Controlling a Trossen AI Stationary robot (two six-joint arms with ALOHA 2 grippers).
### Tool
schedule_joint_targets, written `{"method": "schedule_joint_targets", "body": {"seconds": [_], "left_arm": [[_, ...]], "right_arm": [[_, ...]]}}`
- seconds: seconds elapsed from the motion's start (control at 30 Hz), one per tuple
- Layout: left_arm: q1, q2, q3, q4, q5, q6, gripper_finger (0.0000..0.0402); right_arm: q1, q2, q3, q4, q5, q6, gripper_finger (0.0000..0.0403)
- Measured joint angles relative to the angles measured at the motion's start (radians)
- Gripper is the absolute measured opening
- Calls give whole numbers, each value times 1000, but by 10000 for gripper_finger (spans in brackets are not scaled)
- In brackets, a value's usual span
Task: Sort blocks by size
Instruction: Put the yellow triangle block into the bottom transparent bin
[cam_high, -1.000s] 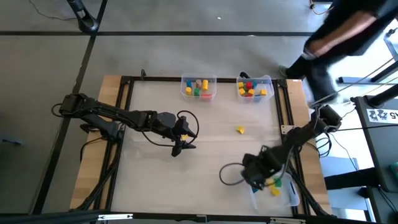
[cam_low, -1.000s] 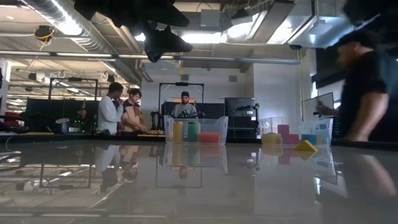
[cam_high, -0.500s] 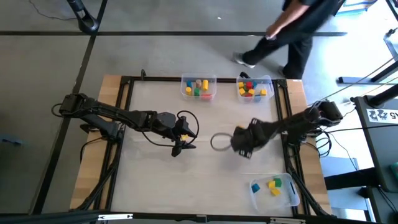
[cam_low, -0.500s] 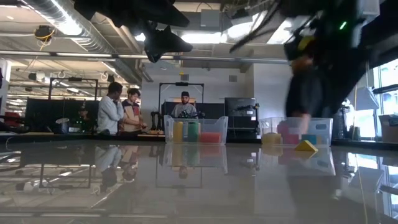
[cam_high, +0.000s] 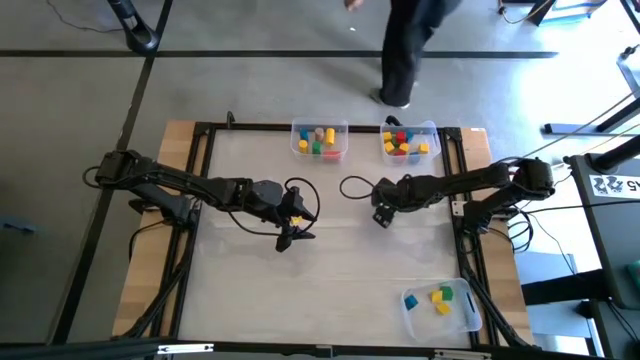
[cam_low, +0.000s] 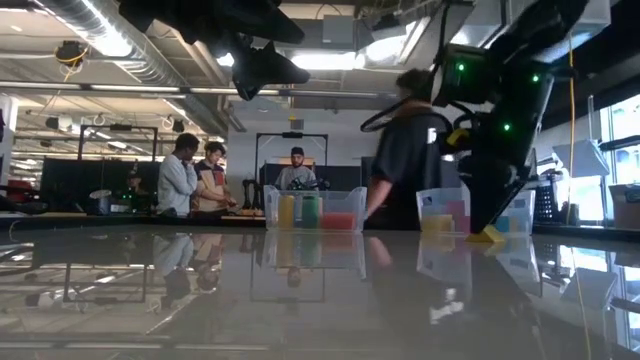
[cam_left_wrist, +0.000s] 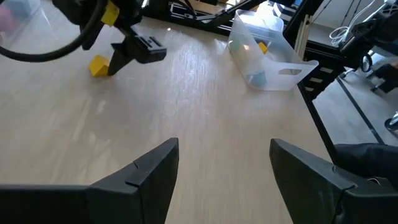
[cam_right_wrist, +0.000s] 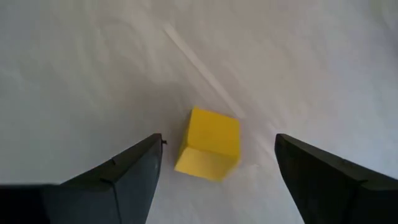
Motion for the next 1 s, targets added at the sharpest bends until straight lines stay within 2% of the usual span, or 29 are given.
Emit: {"method": "schedule_joint_targets", "body": {"seconds": [0.13, 0.37, 0.5, 0.7, 0.83, 1.0], "left_arm": [[0, 0, 0, 0, 0, 0, 239], [0, 0, 0, 0, -19, 0, 239], [0, 0, 0, 0, -20, 0, 239], [0, 0, 0, 0, -21, 0, 239], [0, 0, 0, 0, -22, 0, 239], [0, 0, 0, 1, -22, 0, 239]], "right_arm": [[-25, 2, -53, 81, -39, 3, 308], [-32, -2, -106, 174, -44, 13, 300], [-32, -1, -105, 174, -67, 56, 251], [-28, -7, -104, 158, -68, 60, 139], [30, -41, -80, 96, -81, 58, 132], [184, -123, 23, -62, -118, 122, 132]]}}
